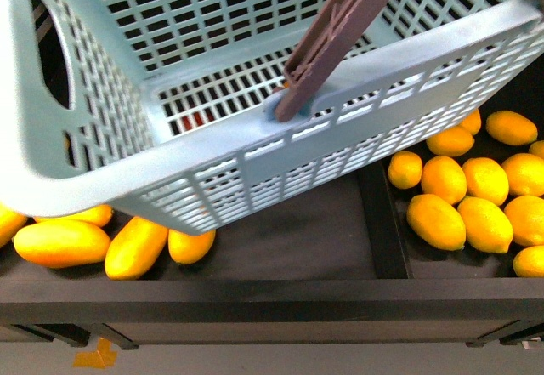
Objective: Pick lemon and mango into basket
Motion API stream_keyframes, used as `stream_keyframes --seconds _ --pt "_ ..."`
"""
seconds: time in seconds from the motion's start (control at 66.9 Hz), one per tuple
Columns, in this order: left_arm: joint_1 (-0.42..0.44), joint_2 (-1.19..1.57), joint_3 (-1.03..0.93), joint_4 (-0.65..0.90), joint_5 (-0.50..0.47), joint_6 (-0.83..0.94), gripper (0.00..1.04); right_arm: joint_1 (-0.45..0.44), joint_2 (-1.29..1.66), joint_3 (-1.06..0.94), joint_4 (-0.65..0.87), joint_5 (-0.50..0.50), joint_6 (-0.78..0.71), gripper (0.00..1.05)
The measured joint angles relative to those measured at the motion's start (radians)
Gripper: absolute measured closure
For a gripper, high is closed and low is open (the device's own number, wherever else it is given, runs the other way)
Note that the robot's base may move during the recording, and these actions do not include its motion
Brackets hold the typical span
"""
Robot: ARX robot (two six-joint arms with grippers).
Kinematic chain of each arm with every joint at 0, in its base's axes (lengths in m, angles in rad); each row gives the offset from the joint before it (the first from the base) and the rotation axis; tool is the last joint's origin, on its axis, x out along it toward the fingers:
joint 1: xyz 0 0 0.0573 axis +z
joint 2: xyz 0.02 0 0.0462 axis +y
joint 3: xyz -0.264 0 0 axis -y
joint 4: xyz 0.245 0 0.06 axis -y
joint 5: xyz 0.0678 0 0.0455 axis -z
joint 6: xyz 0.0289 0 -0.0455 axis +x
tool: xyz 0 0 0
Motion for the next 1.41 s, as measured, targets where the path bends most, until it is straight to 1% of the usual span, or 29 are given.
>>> stream_keyframes --seconds 0.179,0.224,0.239,0.254,0.269,0.284,0.299,0.344,0.359,0.389,0.404,0.449,0.464,0.508,0.538,0.568,0.613,0.658,0.688,0.792,0.852,0.927,1.017,1.047,1.196,1.405 --pt "0.0 0.0 0.0 0.003 -0.002 0.0 0.9 0.0 0.0 0.0 0.0 0.0 0.0 0.09" --pt "-0.001 0.0 0.0 0.003 -0.006 0.0 0.9 -0.01 0.027 0.018 -0.053 -0.028 0.013 0.09" --pt "-0.001 0.0 0.0 0.003 -0.006 0.0 0.9 -0.028 0.06 0.047 -0.125 -0.068 0.035 0.09" --pt "-0.001 0.0 0.0 0.003 -0.007 0.001 0.9 -0.041 0.083 0.061 -0.162 -0.083 0.041 0.09" --pt "-0.001 0.0 0.0 0.003 -0.01 0.0 0.9 -0.074 0.135 0.093 -0.228 -0.122 0.051 0.09" --pt "0.0 0.0 0.0 0.003 -0.012 0.0 0.9 -0.093 0.162 0.108 -0.257 -0.143 0.051 0.09" --pt "0.0 0.0 0.0 0.003 -0.017 0.0 0.9 -0.135 0.219 0.137 -0.306 -0.183 0.055 0.09" --pt "0.0 0.0 0.0 0.003 -0.018 0.001 0.9 -0.204 0.301 0.168 -0.34 -0.233 0.057 0.09" --pt "-0.001 0.0 0.0 0.003 -0.018 0.003 0.9 -0.251 0.348 0.182 -0.337 -0.262 0.056 0.09" --pt "-0.001 0.0 0.0 0.003 -0.016 0.006 0.9 -0.299 0.394 0.195 -0.324 -0.288 0.055 0.09" --pt "-0.001 0.0 0.0 0.003 -0.012 0.006 0.9 -0.346 0.437 0.208 -0.304 -0.313 0.052 0.09" --pt "-0.001 0.0 0.0 0.003 -0.009 0.004 0.9 -0.409 0.5 0.228 -0.266 -0.342 0.049 0.09" --pt "-0.001 0.0 0.0 0.003 -0.008 0.003 0.9 -0.447 0.542 0.242 -0.236 -0.358 0.046 0.09" --pt "-0.001 0.0 0.0 0.003 -0.005 0.002 0.9 -0.512 0.623 0.268 -0.172 -0.374 0.032 0.09" --pt "-0.001 0.0 0.0 0.003 -0.005 0.002 0.9 -0.536 0.665 0.28 -0.138 -0.377 0.023 0.09" --pt "-0.001 0.0 0.0 0.003 -0.005 0.003 0.9 -0.566 0.755 0.299 -0.065 -0.382 -0.003 0.09" --pt "-0.001 0.0 0.0 0.003 -0.005 0.003 0.9 -0.579 0.854 0.315 0.01 -0.386 -0.036 0.09" --pt "-0.002 0.0 0.0 0.003 -0.006 0.003 0.9 -0.581 0.962 0.335 0.086 -0.38 -0.079 0.09" --pt "-0.002 0.0 0.0 0.003 -0.006 0.002 0.9 -0.577 1.111 0.369 0.178 -0.351 -0.136 0.09" --pt "-0.002 0.0 0.0 0.003 -0.007 0.003 0.9 -0.542 1.396 0.466 0.303 -0.274 -0.229 0.09" --pt "-0.002 0.0 0.0 0.003 -0.01 0.004 0.9 -0.504 1.561 0.545 0.321 -0.237 -0.264 0.09" --pt "-0.002 0.0 0.0 0.003 -0.009 0.005 0.9 -0.469 1.679 0.61 0.319 -0.22 -0.281 0.09" --pt "-0.003 0.0 0.0 0.003 -0.003 0.004 0.9 -0.428 1.81 0.707 0.283 -0.217 -0.253 0.09" --pt "-0.003 0.0 0.0 0.003 -0.004 0.004 0.9 -0.409 1.869 0.759 0.275 -0.191 -0.23 0.09" --pt "-0.003 0.0 0.0 0.003 -0.006 0.004 0.9 -0.355 2.044 0.943 0.245 -0.127 -0.123 0.09" --pt "-0.003 0.0 0.0 0.003 -0.007 0.004 0.9 -0.286 2.234 1.168 0.18 -0.064 0.003 0.09"
